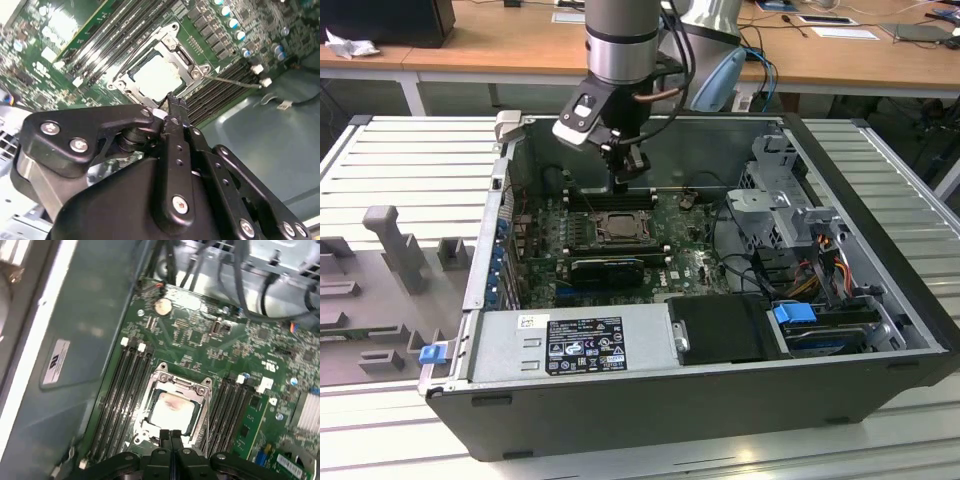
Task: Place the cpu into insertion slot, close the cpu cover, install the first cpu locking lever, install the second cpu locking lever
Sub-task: 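Install the first cpu locking lever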
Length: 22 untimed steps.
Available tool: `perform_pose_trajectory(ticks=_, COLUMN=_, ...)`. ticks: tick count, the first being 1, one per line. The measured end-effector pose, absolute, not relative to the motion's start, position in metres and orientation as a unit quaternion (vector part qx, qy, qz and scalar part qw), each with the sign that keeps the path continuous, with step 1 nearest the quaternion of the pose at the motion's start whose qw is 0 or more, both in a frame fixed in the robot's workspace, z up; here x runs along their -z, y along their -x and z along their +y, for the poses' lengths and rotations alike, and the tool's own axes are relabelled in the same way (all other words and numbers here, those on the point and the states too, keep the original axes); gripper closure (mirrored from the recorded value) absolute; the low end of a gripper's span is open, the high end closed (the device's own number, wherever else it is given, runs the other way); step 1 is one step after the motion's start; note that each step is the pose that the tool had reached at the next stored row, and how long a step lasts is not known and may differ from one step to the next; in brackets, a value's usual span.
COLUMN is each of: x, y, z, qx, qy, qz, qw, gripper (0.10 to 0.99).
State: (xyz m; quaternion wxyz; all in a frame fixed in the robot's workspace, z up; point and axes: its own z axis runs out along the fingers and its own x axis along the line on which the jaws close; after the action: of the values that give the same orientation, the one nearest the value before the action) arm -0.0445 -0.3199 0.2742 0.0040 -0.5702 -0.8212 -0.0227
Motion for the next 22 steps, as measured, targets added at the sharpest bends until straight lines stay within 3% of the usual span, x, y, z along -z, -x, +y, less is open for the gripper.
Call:
perform_pose_trajectory(ticks=15, x=-0.2729, y=0.0449, z=-0.3199, qx=0.019, qy=0.418, qz=-0.908, qw=0.006, gripper=0.980)
perform_pose_trajectory(ticks=22, x=-0.2723, y=0.0448, z=-0.3199, qx=0.024, qy=0.365, qz=-0.931, qw=-0.003, gripper=0.980)
